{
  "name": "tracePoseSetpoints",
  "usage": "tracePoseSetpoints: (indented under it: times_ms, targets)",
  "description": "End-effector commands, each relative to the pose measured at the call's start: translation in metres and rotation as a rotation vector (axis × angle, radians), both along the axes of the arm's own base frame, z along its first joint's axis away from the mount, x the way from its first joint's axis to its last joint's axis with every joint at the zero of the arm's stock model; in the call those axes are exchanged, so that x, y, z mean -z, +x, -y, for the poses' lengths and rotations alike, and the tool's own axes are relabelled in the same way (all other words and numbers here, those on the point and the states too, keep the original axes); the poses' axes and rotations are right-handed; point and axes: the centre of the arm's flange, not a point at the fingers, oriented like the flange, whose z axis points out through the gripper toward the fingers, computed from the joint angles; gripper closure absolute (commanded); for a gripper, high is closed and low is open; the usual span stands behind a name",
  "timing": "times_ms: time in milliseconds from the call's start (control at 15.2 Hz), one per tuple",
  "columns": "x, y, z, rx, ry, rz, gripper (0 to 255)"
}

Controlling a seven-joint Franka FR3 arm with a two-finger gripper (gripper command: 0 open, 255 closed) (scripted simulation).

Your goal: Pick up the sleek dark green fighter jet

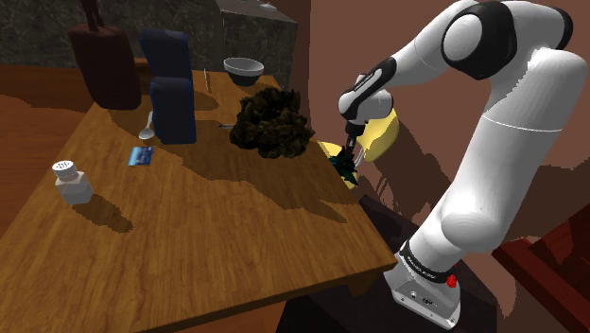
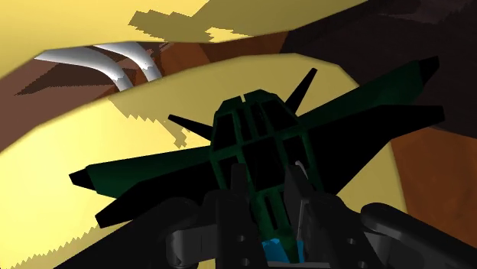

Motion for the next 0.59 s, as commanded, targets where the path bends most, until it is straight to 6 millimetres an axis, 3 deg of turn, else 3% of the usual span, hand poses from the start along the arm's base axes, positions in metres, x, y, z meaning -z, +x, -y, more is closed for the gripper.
tracePoseSetpoints:
  times_ms: [0,330,528]
  targets:
    - [0.0,0.0,0.0,0.0,0.0,0.0,255]
    - [0.0,0.0,0.0,0.0,0.0,0.0,255]
    - [-0.016,0.0,0.0,0.0,0.0,0.0,255]
